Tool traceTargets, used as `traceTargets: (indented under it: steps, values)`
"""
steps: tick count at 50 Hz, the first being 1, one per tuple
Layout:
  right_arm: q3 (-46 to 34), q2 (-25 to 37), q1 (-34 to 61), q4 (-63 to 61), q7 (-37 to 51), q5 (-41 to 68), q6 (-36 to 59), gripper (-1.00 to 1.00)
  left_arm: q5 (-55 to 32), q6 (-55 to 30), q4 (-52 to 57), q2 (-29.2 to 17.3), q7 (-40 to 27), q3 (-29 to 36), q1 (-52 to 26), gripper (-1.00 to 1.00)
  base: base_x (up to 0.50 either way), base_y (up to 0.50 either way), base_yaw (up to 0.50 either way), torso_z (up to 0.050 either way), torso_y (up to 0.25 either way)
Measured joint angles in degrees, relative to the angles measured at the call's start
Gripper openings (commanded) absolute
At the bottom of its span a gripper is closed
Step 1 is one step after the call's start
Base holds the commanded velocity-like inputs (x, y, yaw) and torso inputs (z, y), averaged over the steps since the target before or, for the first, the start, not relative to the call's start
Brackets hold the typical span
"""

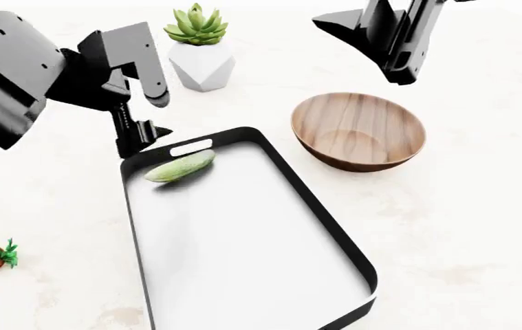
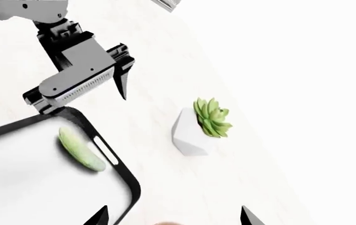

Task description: Place the two vegetables and bowl onto the tray for setting up a vegetable dip station.

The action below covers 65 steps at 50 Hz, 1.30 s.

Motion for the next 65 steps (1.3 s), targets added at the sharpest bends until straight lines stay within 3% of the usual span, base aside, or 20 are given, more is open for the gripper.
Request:
traceTargets:
  steps: [6, 13, 17, 21, 27, 33, 41, 52, 65]
  values:
    - [-0.03, -0.17, -1.0, 0.8, -0.07, -0.33, -1.67, 1.0, -1.18, -7.83, 12.58, -7.73, -0.23, -1.19, -3.76, 1.0, 0.0, 0.0, 0.0, 0.0, 0.0]
    - [-0.27, -1.07, -2.52, 3.39, -0.61, -1.42, -5.52, 1.0, -3.36, -22.19, 32.78, -21.44, 0.55, -2.45, -9.12, 1.0, 0.0, 0.0, 0.0, 0.0, 0.0]
    - [-0.48, -3.47, -3.91, 7.59, -0.99, -2.91, -10.37, 1.0, 2.81, -27.99, 44.11, -32.77, 8.94, -4.23, -10.03, 1.0, 0.0, 0.0, 0.0, 0.0, 0.0]
    - [-0.61, -5.25, -4.99, 10.59, -1.17, -3.96, -13.9, 1.0, 9.44, -32.87, 52.75, -41.07, 17.73, -16.65, 0.78, 1.0, 0.0, 0.0, 0.0, 0.0, 0.0]
    - [-0.75, -7.0, -5.84, 13.73, -1.35, -5.06, -17.3, 1.0, 15.41, -39.33, 61.54, -48.62, 25.81, -45.41, 30.0, 1.0, 0.0, 0.0, 0.0, 0.0, 0.0]
    - [-0.68, -8.25, -6.66, 15.72, -1.27, -5.61, -19.63, 1.0, 19.17, -43.84, 66.34, -52.7, 30.25, -62.77, 53.66, 1.0, 0.0, 0.0, 0.0, 0.0, 0.0]
    - [-0.57, -8.86, -7.26, 16.58, -1.08, -5.79, -20.82, 1.0, 20.06, -47.95, 71.34, -55.38, 33.24, -73.44, 70.88, 1.0, 0.0, 0.0, 0.0, 0.0, 0.0]
    - [-0.38, -8.49, -7.62, 15.64, -0.44, -5.48, -20.29, 1.0, 20.97, -43.41, 69.37, -56.84, 34.87, -79.61, 79.49, 1.0, 0.0, 0.0, 0.0, 0.0, 0.0]
    - [0.48, -7.16, -8.69, 12.71, 1.09, -4.21, -18.55, 1.0, 24.15, -37.62, 65.7, -57.39, 35.3, -79.67, 83.78, 1.0, 0.0, 0.0, 0.0, 0.0, 0.0]
